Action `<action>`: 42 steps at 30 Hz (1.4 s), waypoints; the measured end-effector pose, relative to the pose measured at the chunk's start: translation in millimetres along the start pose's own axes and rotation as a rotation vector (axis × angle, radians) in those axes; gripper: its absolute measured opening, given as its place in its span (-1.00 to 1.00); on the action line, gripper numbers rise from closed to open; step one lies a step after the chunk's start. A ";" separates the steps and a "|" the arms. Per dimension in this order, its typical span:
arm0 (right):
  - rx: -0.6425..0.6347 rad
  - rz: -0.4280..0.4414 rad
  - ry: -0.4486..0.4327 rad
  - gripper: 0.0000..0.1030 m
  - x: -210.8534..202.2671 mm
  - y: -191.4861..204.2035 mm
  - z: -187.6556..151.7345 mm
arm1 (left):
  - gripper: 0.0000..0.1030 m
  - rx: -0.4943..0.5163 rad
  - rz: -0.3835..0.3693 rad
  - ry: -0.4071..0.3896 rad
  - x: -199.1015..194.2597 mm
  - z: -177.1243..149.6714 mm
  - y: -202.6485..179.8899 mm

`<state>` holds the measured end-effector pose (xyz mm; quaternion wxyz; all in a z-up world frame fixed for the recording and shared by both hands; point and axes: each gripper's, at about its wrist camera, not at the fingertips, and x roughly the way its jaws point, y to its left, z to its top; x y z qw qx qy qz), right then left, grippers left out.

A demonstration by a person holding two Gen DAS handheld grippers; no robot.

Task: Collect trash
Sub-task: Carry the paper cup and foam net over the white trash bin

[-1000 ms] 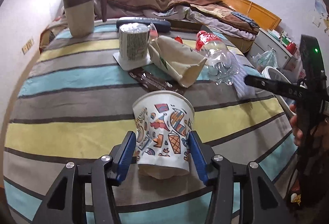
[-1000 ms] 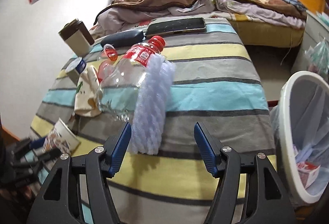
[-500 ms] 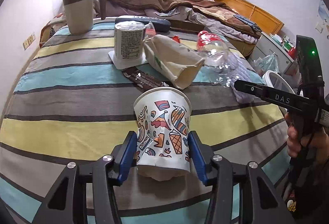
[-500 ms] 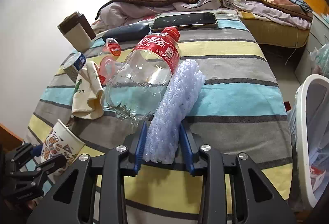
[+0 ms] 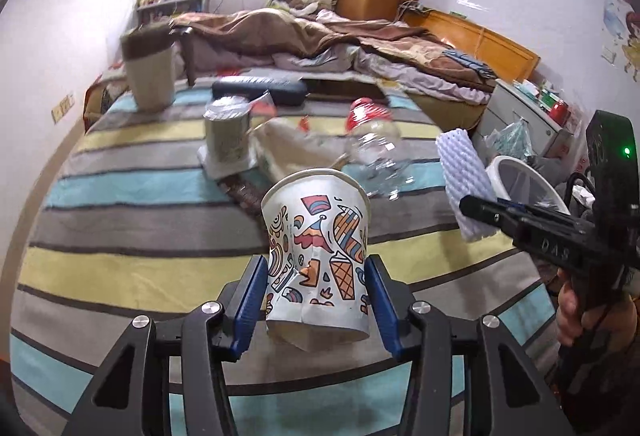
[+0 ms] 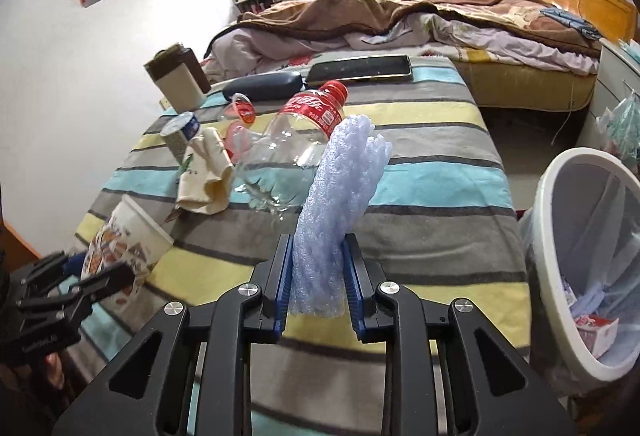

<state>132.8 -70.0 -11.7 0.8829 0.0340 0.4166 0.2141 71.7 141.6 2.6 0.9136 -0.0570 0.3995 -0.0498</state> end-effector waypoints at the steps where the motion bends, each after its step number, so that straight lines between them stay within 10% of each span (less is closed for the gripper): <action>1: -0.004 -0.005 -0.005 -0.48 -2.8 0.0 -0.4 | -0.03 0.005 0.000 -0.009 -2.2 1.3 -5.7; 42: 0.160 -0.328 -0.161 -0.48 -101.9 -137.2 -22.5 | -0.01 0.283 -0.200 -0.065 30.3 51.9 -234.0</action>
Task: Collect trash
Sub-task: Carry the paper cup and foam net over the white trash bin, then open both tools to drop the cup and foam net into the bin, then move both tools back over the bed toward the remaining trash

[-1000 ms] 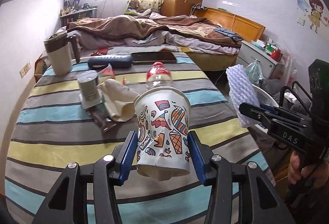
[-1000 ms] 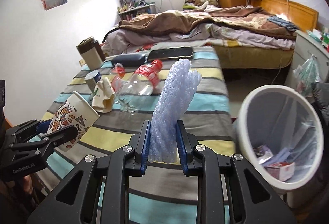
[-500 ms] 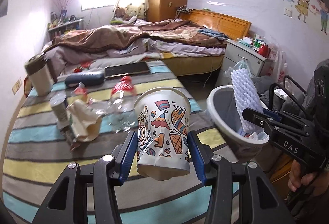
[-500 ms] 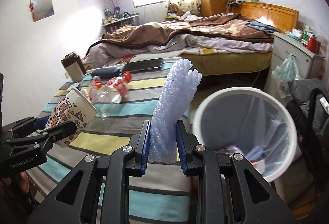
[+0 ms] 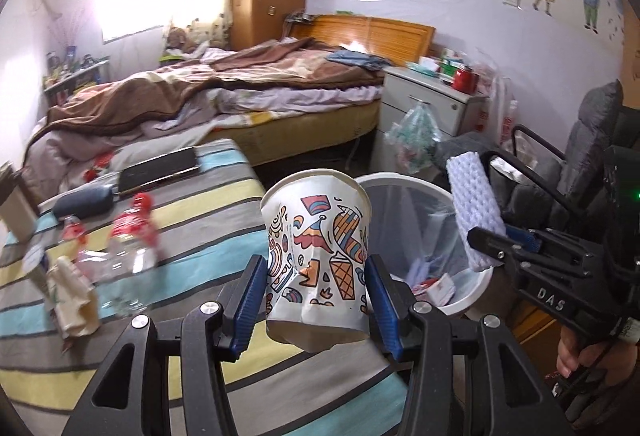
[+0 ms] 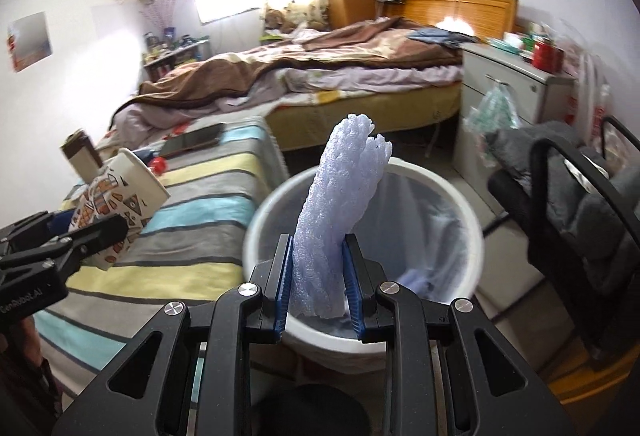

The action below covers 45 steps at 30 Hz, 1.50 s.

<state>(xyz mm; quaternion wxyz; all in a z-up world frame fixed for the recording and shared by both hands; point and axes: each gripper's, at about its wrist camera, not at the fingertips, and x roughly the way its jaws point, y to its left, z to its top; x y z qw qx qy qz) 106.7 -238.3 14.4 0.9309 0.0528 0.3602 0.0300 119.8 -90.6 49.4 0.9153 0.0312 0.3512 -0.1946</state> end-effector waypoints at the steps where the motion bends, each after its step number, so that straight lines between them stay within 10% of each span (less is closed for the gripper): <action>1: 0.000 -0.004 0.006 -0.48 0.5 -2.9 -0.7 | -0.01 0.005 -0.010 0.006 5.7 2.8 -5.5; 28: 0.000 -0.075 0.125 -0.43 31.0 -50.9 -9.1 | 0.07 -0.013 -0.129 0.130 108.4 12.9 -45.9; 36: -0.037 -0.094 0.127 0.07 28.1 -47.4 -9.3 | 0.32 -0.024 -0.123 0.134 110.3 13.0 -45.4; 45: -0.032 -0.090 0.095 0.08 20.3 -42.0 -4.9 | 0.32 -0.057 -0.102 0.117 92.4 11.4 -30.2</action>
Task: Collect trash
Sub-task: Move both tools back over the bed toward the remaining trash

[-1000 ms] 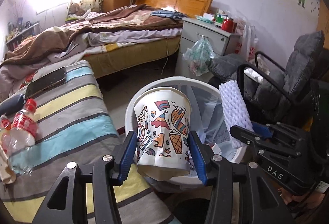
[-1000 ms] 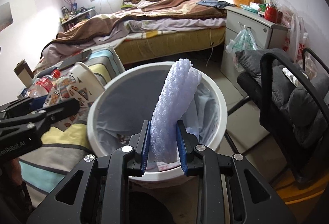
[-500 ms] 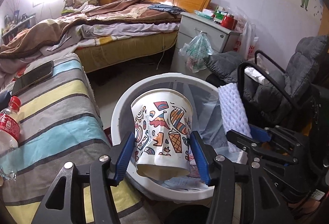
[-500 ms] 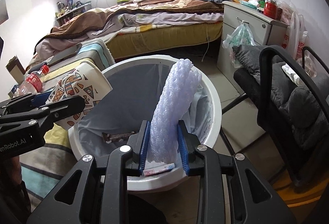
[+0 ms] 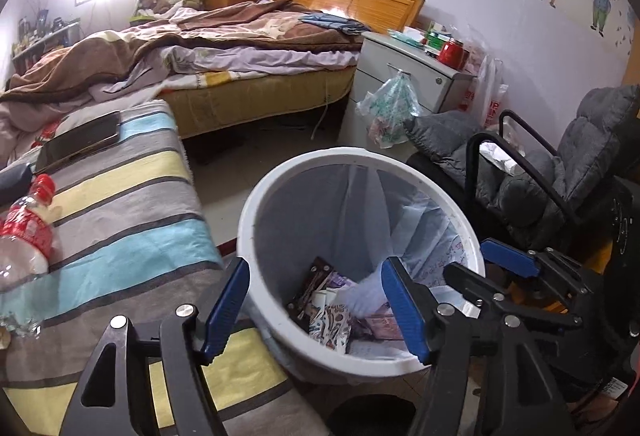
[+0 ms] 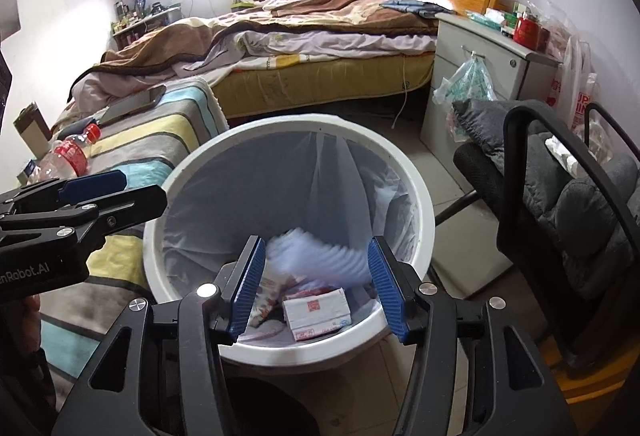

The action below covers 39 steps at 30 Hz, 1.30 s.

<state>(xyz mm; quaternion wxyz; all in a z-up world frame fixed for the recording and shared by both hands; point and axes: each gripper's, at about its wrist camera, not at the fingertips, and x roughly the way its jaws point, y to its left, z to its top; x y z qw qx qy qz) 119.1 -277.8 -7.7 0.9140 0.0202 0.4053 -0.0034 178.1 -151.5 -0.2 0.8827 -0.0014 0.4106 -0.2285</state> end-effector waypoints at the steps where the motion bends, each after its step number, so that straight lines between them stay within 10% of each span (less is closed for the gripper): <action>1: 0.002 0.002 -0.004 0.08 -0.9 1.8 0.4 | 0.32 0.000 0.009 -0.008 -3.8 -0.6 1.7; 39: -0.109 0.163 -0.106 0.08 -17.8 122.2 13.1 | 0.32 -0.254 0.297 -0.192 -153.8 -75.3 167.4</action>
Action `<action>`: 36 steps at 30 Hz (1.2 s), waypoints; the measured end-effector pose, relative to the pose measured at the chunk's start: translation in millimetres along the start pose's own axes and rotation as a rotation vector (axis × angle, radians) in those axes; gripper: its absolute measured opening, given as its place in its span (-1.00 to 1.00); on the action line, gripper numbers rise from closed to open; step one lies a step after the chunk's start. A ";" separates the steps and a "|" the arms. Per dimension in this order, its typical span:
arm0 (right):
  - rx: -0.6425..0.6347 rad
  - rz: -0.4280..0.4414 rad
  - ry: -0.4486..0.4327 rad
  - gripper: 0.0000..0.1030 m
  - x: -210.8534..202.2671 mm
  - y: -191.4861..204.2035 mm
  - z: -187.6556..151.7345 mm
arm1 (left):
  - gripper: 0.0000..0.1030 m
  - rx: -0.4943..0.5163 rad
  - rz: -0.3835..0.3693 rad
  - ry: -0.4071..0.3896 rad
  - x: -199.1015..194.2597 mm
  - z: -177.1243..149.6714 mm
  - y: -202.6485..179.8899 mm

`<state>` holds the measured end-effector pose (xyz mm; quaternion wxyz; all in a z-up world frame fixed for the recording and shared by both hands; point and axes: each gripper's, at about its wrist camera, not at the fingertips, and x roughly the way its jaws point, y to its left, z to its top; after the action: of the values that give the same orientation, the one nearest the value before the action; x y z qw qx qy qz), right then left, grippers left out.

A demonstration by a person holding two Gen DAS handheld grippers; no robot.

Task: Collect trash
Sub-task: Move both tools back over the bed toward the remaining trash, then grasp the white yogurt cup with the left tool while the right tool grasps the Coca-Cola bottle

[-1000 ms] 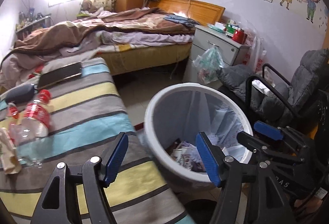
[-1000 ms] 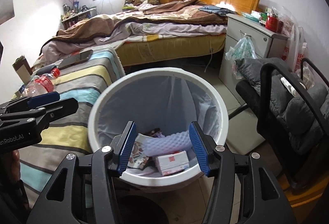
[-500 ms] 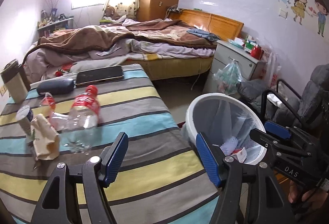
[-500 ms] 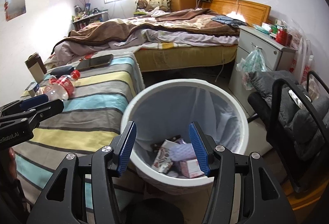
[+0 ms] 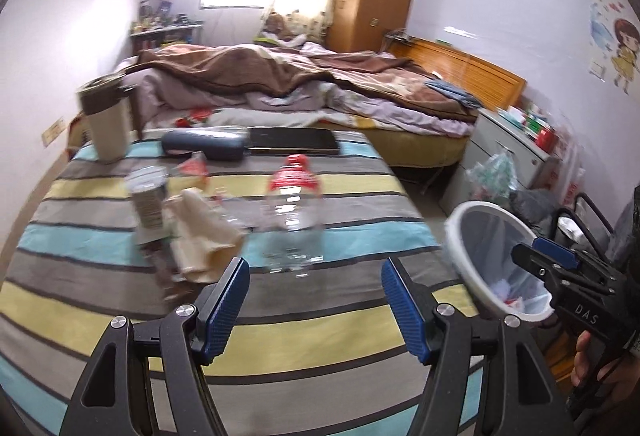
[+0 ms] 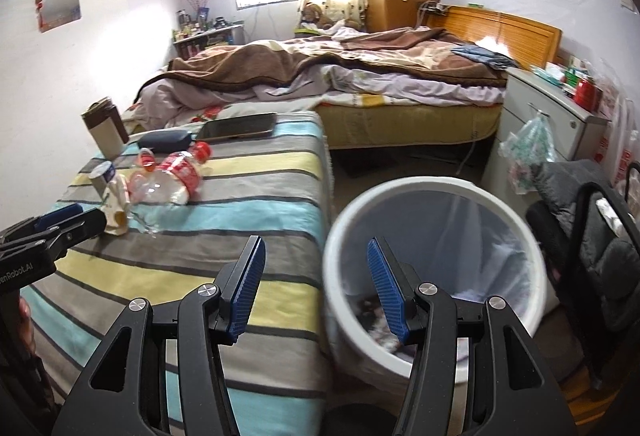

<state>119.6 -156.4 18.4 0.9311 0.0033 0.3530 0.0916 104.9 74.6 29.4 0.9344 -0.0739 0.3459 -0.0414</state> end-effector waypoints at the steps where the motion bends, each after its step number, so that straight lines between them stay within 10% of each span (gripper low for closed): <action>1: -0.006 0.012 0.004 0.08 2.7 4.7 0.4 | 0.32 -0.008 0.033 0.000 -1.4 -1.5 9.9; 26: -0.025 0.277 0.109 0.19 67.9 94.3 31.1 | 0.32 -0.171 0.154 0.040 19.0 8.3 144.1; 36: 0.013 0.255 0.167 0.21 105.3 111.1 47.2 | 0.34 -0.136 0.136 0.034 43.3 37.3 156.1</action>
<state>209.2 -26.2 -7.5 0.8792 0.0465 0.4267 0.2070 166.2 227.0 3.6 0.9220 -0.1128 0.3678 0.0446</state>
